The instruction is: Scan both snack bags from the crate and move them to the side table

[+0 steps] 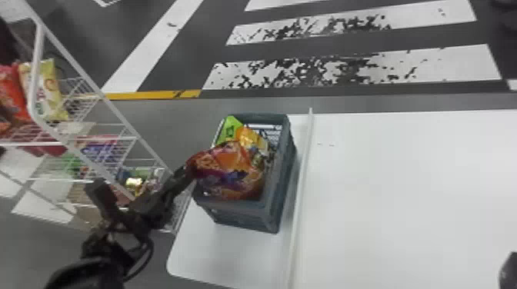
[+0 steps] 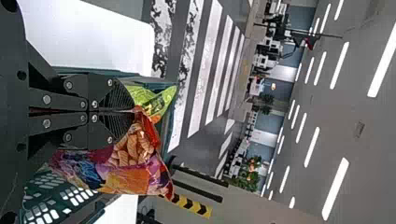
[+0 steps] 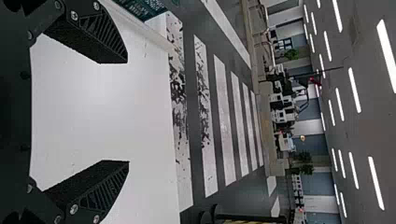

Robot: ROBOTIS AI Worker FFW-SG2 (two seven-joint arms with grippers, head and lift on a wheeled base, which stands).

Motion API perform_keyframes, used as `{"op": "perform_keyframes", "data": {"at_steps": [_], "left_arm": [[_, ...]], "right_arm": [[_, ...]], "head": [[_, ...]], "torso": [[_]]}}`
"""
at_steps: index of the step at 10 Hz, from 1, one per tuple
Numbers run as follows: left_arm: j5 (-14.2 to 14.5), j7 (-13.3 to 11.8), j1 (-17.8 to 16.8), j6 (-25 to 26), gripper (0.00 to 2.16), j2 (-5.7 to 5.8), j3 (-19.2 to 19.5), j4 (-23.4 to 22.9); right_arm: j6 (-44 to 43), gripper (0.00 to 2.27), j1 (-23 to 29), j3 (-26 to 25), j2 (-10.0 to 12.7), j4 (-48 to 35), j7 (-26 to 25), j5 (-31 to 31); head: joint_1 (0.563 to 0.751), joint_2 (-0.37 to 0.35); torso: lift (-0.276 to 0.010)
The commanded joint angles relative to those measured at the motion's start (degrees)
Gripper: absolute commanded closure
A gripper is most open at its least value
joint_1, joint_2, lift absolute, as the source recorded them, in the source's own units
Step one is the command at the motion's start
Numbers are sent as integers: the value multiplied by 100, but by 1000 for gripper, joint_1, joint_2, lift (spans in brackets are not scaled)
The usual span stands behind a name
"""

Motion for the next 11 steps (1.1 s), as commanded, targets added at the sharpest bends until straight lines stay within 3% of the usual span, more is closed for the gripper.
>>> {"op": "perform_keyframes", "data": {"at_steps": [1, 3, 5, 7, 10, 11], "left_arm": [[146, 50, 118, 28, 1976, -53, 28, -248], [374, 270, 356, 81, 1976, -299, 142, -872], [568, 525, 628, 81, 1976, -430, 274, -1672], [998, 648, 830, 274, 1990, -571, 520, -2358], [1613, 744, 962, 1628, 2071, -712, 775, -3289], [1780, 990, 971, 2401, 2071, -747, 775, -3632]], "right_arm": [[0, 167, -12, 17, 9, 14, 0, 29], [0, 167, -21, 17, 0, 14, 0, 29], [0, 167, -30, 8, 0, 23, -9, 29], [-18, 164, -30, 8, 0, 23, -9, 29], [-53, 167, -47, 8, 0, 31, -70, 91], [-53, 167, -56, 8, 0, 40, -70, 91]], "head": [[695, 350], [695, 350], [695, 350], [695, 350], [695, 350], [695, 350]], "torso": [[-29], [-29], [-29], [-29], [-29], [-29]]}}
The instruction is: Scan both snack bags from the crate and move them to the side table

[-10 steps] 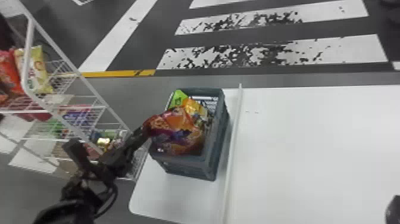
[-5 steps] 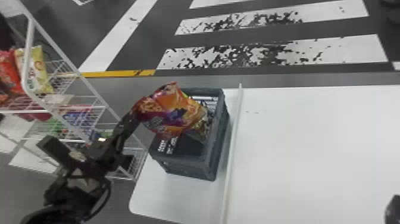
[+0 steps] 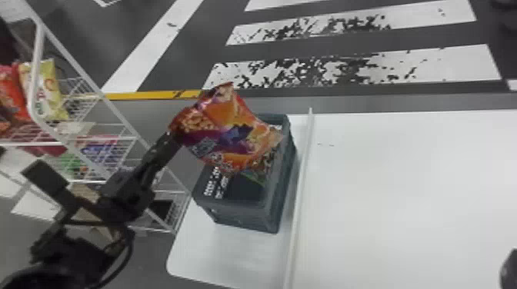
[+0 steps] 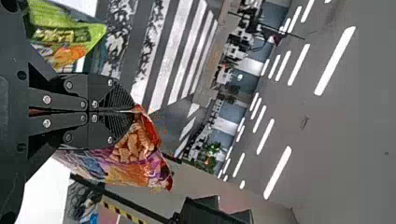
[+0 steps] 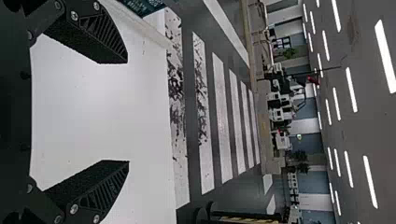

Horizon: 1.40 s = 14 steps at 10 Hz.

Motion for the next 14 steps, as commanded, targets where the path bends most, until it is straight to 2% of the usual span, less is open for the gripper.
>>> {"op": "perform_keyframes", "data": {"at_steps": [1, 3, 5, 6, 7, 10, 12, 13, 14], "left_arm": [[169, 111, 9, 757, 2071, -92, -95, -417], [169, 234, -70, 863, 2071, -259, -394, -532], [-200, 392, -202, 880, 2071, -382, -895, -505], [-358, 418, -290, 898, 2071, -435, -1185, -347], [-455, 462, -466, 1003, 2071, -453, -1501, -48], [-1052, 524, -931, 1021, 2071, -532, -2468, 804], [-1272, 506, -1309, 1021, 2071, -655, -3066, 1516], [-1422, 462, -1547, 1021, 2071, -784, -3268, 1956], [-1439, 445, -1784, 1021, 2071, -784, -3452, 2369]], "right_arm": [[0, 167, -12, 0, 0, 20, 0, 3], [-35, 167, -30, -9, -18, 20, -9, 3], [-52, 167, -48, -18, -26, 20, -18, -5], [-52, 167, -65, -18, -26, 20, -18, -5], [-52, 167, -74, -18, -26, 29, -18, -5], [-35, 167, -83, -26, -26, 38, -26, -5], [-52, 167, -83, -35, -26, 38, -26, -5], [-52, 167, -83, -35, -26, 38, -26, -5], [-52, 167, -83, -35, -26, 38, -26, -5]], "head": [[695, 325], [695, 267], [695, 209], [695, 193], [695, 162], [695, 51], [695, -17], [695, -69], [695, -94]], "torso": [[-29], [-29], [-29], [-29], [-29], [-29], [-29], [-29], [-29]]}}
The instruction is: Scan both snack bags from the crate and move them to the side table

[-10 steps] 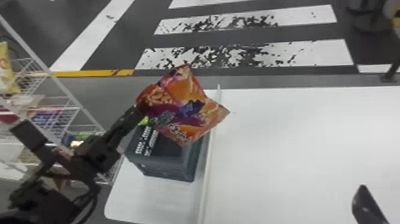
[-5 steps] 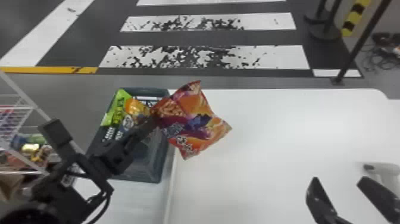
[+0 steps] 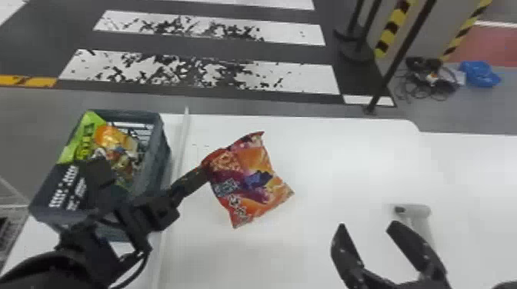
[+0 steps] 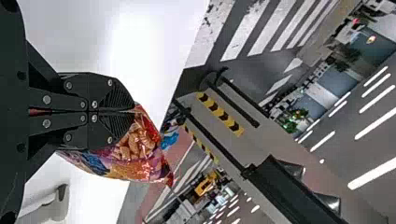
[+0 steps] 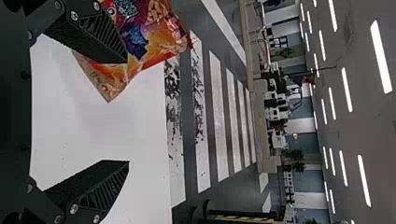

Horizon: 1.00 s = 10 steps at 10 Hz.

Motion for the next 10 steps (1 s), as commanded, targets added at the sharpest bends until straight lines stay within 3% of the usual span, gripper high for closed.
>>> {"op": "perform_keyframes", "data": {"at_steps": [1, 6, 10], "left_arm": [[-143, -1, -356, 0, 2071, -29, -302, 577], [-574, -10, -1253, -264, 2067, -29, -680, 2238], [-873, 263, -1534, -861, 2064, -29, -1120, 2933]], "right_arm": [[0, 167, 8, -17, 0, 0, 0, 0], [0, 167, 0, -52, -18, 0, -26, -18], [0, 167, 0, -79, -18, 8, -61, -18]], "head": [[695, -133], [695, -223], [695, -224]], "torso": [[-29], [-29], [-29]]}}
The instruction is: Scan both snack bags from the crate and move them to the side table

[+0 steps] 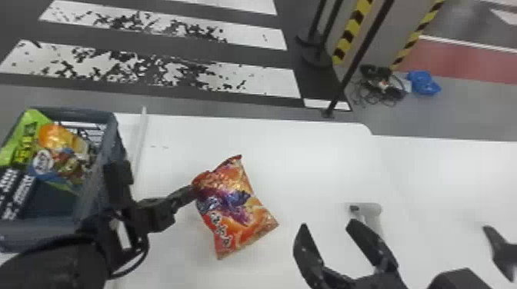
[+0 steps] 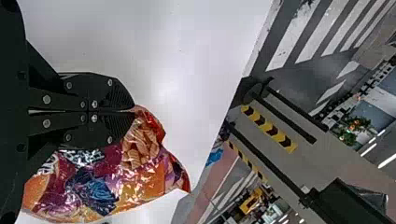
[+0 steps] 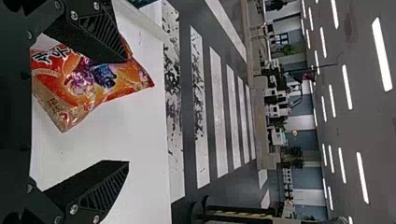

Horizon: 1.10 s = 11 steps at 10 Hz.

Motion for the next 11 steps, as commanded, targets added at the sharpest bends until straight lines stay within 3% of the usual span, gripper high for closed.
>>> {"op": "perform_keyframes", "data": {"at_steps": [1, 3, 6, 9, 11], "left_arm": [[-196, 117, -186, -304, 2057, -15, -226, 409], [-345, 310, -362, -568, 2057, -15, -402, 751], [-442, 504, -309, -533, 2061, -15, -806, 532], [-767, 1207, -265, -586, 2061, -15, -1518, 338], [-820, 1242, -362, -761, 2061, -15, -1606, 532]], "right_arm": [[-14, 164, 7, -2, 0, 8, -9, 0], [-49, 167, 7, -2, 0, 8, -26, 0], [-84, 164, -29, 25, -18, 43, -26, 0], [-102, 164, -37, 25, -70, 43, -35, -9], [-102, 164, -46, 34, -88, 43, -35, -18]], "head": [[695, -233], [695, -247], [695, -257], [695, -306], [695, -338]], "torso": [[-29], [-29], [-29], [-29], [-29]]}}
